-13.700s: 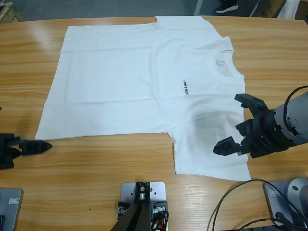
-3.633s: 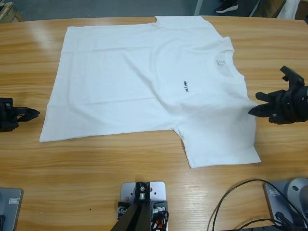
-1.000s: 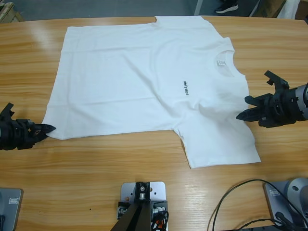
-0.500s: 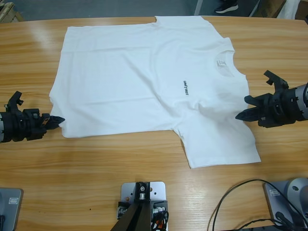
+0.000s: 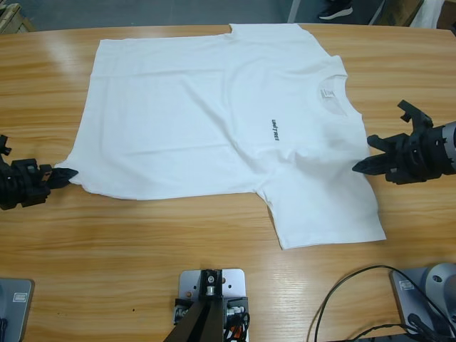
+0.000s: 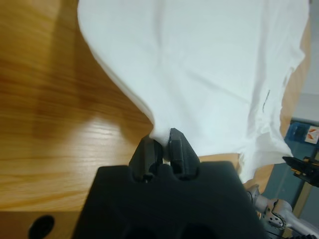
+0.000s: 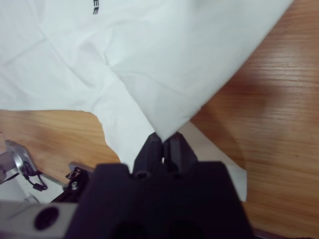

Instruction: Fold clothes

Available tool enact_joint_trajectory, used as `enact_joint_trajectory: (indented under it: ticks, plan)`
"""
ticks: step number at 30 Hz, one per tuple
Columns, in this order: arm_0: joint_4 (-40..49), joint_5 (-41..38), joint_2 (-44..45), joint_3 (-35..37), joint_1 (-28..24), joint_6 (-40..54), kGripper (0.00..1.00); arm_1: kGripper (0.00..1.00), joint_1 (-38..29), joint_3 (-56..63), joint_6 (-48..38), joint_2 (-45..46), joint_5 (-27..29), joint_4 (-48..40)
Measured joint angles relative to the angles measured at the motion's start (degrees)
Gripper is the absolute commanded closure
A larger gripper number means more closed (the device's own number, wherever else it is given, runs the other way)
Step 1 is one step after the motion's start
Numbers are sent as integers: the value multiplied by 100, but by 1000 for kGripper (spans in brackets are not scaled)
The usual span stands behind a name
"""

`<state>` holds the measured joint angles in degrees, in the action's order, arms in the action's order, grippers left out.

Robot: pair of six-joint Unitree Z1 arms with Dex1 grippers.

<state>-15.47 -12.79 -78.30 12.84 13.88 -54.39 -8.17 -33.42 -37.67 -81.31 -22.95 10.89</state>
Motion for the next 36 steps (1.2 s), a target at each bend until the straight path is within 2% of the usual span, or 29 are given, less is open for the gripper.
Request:
enact_joint_trajectory:
  ticks: [24, 36]
  plan:
    - [0, -350, 603, 90, -543, 603, 1000, 1000, 172, -116, 349, 429, -50, 0]
    - [160, -495, 823, 90, -907, 805, 1000, 1000, 559, -206, 504, 650, -45, 232]
